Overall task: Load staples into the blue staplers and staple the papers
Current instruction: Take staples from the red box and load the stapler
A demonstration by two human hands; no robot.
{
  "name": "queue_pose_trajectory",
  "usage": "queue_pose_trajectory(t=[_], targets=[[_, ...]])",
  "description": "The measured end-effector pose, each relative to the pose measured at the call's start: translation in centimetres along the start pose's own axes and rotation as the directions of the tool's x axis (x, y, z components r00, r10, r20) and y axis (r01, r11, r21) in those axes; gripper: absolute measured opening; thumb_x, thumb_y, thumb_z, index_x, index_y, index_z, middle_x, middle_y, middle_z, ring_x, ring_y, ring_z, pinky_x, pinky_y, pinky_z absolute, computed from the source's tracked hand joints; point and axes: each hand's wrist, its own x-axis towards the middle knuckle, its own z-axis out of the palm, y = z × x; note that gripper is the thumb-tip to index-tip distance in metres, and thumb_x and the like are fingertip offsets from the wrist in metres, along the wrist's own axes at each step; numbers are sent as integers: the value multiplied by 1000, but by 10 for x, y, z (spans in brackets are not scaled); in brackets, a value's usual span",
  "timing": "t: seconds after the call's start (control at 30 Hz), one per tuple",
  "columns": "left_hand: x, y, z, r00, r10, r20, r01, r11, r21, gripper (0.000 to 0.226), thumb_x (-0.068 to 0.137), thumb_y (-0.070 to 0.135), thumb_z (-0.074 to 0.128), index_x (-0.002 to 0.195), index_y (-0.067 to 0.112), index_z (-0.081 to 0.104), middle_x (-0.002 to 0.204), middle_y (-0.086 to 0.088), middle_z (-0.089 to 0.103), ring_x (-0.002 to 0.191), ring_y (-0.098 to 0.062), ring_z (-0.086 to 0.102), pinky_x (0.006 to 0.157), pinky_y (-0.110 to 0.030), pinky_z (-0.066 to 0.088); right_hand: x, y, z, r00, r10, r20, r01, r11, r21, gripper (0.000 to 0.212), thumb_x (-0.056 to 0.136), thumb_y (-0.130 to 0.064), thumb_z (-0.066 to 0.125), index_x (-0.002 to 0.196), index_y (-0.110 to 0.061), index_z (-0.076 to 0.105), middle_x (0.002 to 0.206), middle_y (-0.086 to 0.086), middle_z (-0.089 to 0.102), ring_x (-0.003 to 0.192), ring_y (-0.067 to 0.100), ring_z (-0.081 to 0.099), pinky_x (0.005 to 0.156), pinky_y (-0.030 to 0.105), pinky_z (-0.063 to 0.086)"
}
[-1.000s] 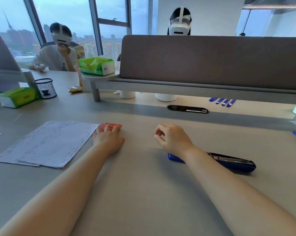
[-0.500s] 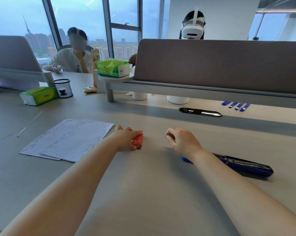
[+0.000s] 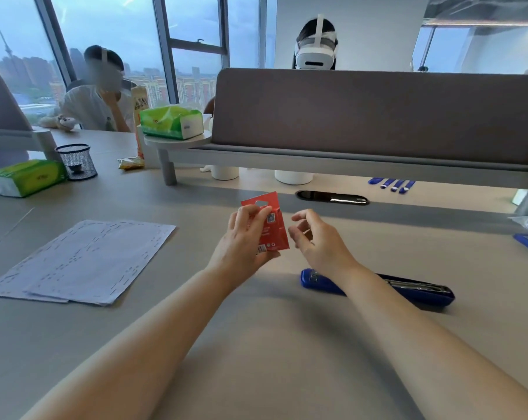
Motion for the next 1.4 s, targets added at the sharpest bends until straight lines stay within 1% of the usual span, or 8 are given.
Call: queue_pose_trajectory(t=[0.13, 0.23, 0.37, 0.67, 0.8, 0.97, 1.23, 1.4], targets=[[1, 10, 21, 987, 109, -119, -117, 992, -56, 77, 74, 34, 73, 136, 16, 30, 133, 0, 25, 122, -20, 26, 89, -45, 51, -10, 12, -4, 999, 16, -39, -13, 997, 76, 25, 95, -30, 43, 110, -12, 50, 92, 1, 62, 78, 12, 60, 59, 8, 45], [-3, 12, 32, 962, 184, -201, -197, 979, -47, 76, 73, 33, 73, 131, 18, 26, 125, 3, 26, 115, -20, 28, 76, -43, 56, -16, 14, -6, 998, -35, -60, 40, 996, 82, 26, 95, -29, 44, 110, -11, 52, 97, 3, 63, 86, 14, 62, 69, 14, 51], [-9, 11, 34, 945, 200, -258, -218, 975, -42, 75, 74, 32, 72, 132, 16, 27, 125, 2, 28, 114, -22, 29, 77, -43, 55, -19, 10, -3, 991, -94, -92, 100, 994, 52, 27, 95, -27, 44, 110, -8, 53, 103, 11, 68, 88, 22, 65, 74, 27, 56], [-10, 3, 30, 945, 219, -243, -236, 971, -40, 78, 69, 35, 73, 130, 16, 30, 124, 2, 32, 113, -18, 35, 80, -46, 55, -24, 10, -2, 973, -184, -141, 192, 980, 44, 44, 95, -23, 44, 137, -18, 34, 112, 9, 64, 99, 17, 62, 81, 20, 50], [-10, 2, 28, 942, 209, -261, -227, 973, -37, 81, 65, 34, 79, 129, 17, 32, 123, 4, 33, 109, -16, 38, 72, -42, 57, -25, 9, -4, 957, -244, -157, 250, 968, 19, 46, 87, -28, 58, 128, -16, 43, 110, 5, 64, 87, 11, 61, 73, 13, 49], [-10, -1, 27, 961, 139, -238, -172, 977, -126, 82, 64, 30, 81, 127, 23, 28, 123, 7, 31, 114, -21, 41, 85, -44, 52, -23, 11, -4, 929, -303, -213, 304, 952, -30, 29, 88, -15, 51, 116, -21, 46, 105, 5, 66, 84, 7, 59, 68, -1, 44], [-12, 0, 27, 951, 150, -269, -186, 976, -114, 72, 67, 42, 71, 125, 20, 34, 122, 5, 36, 111, -16, 39, 82, -40, 53, -24, 10, -2, 921, -344, -181, 319, 935, -154, 26, 84, -19, 58, 106, -9, 67, 107, 13, 66, 96, 23, 64, 83, 22, 51], [-13, -1, 25, 941, 211, -264, -236, 969, -70, 73, 66, 43, 74, 125, 21, 37, 119, 7, 37, 109, -14, 40, 79, -38, 54, -25, 10, -2, 926, -307, -219, 262, 941, -213, 26, 78, -23, 62, 99, -11, 72, 103, 13, 68, 85, 26, 67, 72, 31, 56]])
